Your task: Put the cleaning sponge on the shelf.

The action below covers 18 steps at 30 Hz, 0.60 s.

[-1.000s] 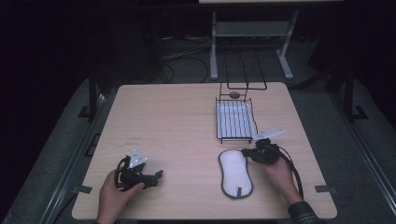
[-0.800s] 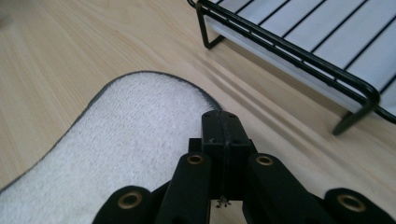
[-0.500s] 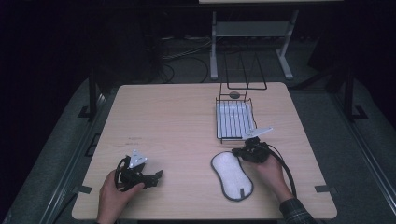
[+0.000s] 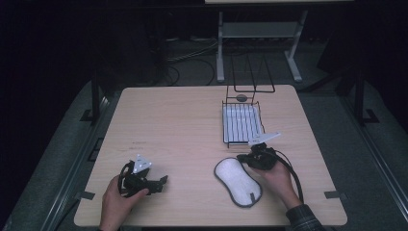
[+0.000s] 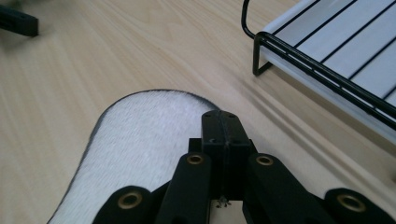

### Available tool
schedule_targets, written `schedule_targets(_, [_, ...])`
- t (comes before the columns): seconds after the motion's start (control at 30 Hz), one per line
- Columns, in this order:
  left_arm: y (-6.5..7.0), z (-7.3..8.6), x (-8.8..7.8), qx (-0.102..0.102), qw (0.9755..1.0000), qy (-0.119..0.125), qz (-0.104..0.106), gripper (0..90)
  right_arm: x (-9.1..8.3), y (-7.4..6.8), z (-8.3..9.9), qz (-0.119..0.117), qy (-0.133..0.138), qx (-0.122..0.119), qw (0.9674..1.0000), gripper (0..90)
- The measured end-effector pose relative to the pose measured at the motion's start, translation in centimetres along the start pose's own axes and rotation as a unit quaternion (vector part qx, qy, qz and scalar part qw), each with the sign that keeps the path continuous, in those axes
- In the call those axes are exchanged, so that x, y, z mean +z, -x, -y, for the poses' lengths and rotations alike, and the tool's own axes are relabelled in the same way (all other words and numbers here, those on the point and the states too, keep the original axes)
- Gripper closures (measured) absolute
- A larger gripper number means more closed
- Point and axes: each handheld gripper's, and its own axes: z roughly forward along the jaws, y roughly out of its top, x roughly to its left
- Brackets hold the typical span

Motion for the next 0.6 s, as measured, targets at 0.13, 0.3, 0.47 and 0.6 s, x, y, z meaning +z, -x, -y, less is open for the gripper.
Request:
schedule_targets(0.13, [0.0, 0.0, 0.0, 0.0, 1.0, 0.001, 0.0, 12.7, -1.4, -0.6, 0.9, 0.002, 0.005, -0.001, 1.0, 89.9])
schedule_targets(0.3, [0.0, 0.0, 0.0, 0.001, 1.0, 0.0, 0.0, 12.7, -3.6, -1.7, 3.0, 0.008, 0.004, -0.003, 1.0, 89.8])
schedule_targets(0.47, [0.0, 0.0, 0.0, 0.002, 1.0, 0.0, 0.0, 12.7, -4.4, -2.3, 4.4, 0.005, 0.002, 0.002, 1.0, 89.9])
schedule_targets(0.6, [0.0, 0.0, 0.0, 0.002, 1.0, 0.0, 0.0, 12.7, -5.3, -3.2, 5.8, 0.008, 0.003, -0.002, 1.0, 89.9])
